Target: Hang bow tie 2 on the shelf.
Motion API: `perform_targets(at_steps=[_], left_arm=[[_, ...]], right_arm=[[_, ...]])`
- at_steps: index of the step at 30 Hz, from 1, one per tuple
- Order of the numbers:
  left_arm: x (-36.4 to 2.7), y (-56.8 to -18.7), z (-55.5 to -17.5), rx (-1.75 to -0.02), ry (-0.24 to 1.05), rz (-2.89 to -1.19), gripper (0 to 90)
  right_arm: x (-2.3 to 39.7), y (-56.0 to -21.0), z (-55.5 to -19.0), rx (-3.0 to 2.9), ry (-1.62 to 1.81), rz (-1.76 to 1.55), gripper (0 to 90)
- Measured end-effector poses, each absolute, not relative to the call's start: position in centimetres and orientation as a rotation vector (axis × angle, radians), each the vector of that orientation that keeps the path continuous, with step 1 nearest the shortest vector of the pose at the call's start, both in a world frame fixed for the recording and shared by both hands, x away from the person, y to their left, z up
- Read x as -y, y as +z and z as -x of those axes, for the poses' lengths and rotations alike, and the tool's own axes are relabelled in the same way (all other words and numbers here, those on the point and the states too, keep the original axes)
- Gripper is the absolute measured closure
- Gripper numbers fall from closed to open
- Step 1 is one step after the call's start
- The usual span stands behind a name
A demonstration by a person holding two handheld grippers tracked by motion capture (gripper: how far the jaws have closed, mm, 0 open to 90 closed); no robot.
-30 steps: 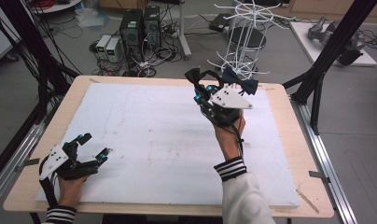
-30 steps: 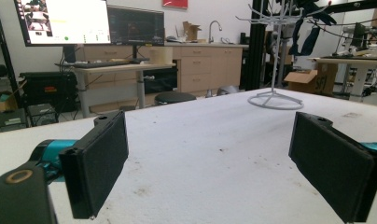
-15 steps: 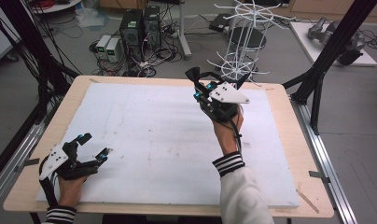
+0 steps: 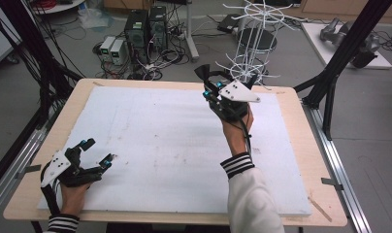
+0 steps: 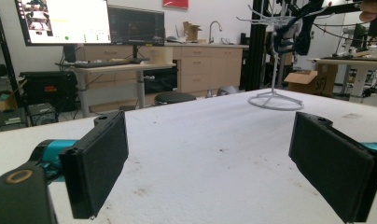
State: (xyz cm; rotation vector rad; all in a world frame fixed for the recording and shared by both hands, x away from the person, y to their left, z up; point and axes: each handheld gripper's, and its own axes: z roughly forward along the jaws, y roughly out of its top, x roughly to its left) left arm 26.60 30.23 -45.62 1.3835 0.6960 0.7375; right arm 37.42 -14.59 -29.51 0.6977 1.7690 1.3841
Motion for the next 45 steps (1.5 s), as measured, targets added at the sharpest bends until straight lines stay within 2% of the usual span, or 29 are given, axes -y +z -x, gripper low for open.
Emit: perform_targets(at_steps=[24,45], left_arm=[[-30.2,-45.6,-26.6,-0.696,0.737,-1.375,12.3],[-30.2,-45.6,-26.6,-0.693,0.740,-1.378,12.3]], right_arm=[[15.0,-31.2,-39.7,-1.819,1.338,-0.812,76.2],[16.0,-32.7,-40.2,-1.846,1.364,-0.933,76.0]])
